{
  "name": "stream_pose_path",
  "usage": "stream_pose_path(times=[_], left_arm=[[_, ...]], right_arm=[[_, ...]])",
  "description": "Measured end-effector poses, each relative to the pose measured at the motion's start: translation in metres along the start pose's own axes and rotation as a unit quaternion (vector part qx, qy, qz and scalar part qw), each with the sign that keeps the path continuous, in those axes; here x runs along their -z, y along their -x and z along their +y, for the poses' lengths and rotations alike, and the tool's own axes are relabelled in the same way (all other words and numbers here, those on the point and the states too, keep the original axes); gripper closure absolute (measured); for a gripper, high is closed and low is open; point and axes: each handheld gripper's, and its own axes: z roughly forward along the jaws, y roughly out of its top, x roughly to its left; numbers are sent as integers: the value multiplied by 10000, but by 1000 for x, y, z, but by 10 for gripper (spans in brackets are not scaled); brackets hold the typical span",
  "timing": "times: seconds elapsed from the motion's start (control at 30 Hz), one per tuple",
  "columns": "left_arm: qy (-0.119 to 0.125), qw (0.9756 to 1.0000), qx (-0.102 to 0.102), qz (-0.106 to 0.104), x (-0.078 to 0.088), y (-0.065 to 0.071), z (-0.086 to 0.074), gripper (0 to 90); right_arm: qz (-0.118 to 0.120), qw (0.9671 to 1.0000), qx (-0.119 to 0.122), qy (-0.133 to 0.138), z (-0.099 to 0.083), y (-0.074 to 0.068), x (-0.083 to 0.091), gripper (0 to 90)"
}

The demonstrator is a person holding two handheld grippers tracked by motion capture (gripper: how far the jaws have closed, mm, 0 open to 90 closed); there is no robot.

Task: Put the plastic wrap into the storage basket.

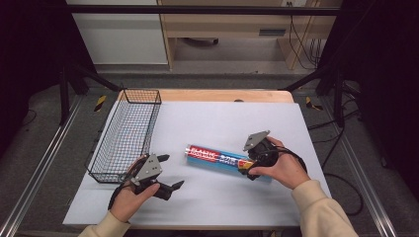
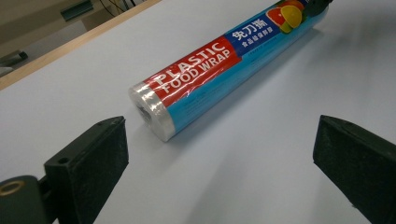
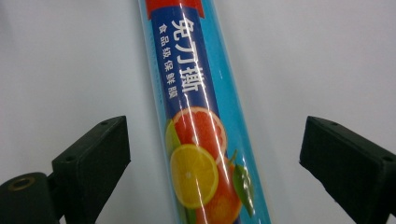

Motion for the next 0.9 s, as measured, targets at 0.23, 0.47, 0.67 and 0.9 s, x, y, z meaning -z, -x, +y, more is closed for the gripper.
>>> stream_pose_path(times=[0.23, 0.47, 0.67, 0.9], left_arm=[[-3, 10000, -23, -20, 2, -3, 0, 35], [-32, 10000, 26, -42, 0, -7, 0, 36], [-48, 10000, -65, -8, 0, -8, 6, 39], [-247, 9988, -424, 26, -5, -11, 25, 40]], right_arm=[[312, 9984, 178, -434, -4, 6, -23, 92], [502, 9962, 174, -695, -8, 12, -36, 176], [651, 9935, 209, -908, -9, 13, -45, 292], [402, 9938, 551, -875, -7, 5, -40, 312]])
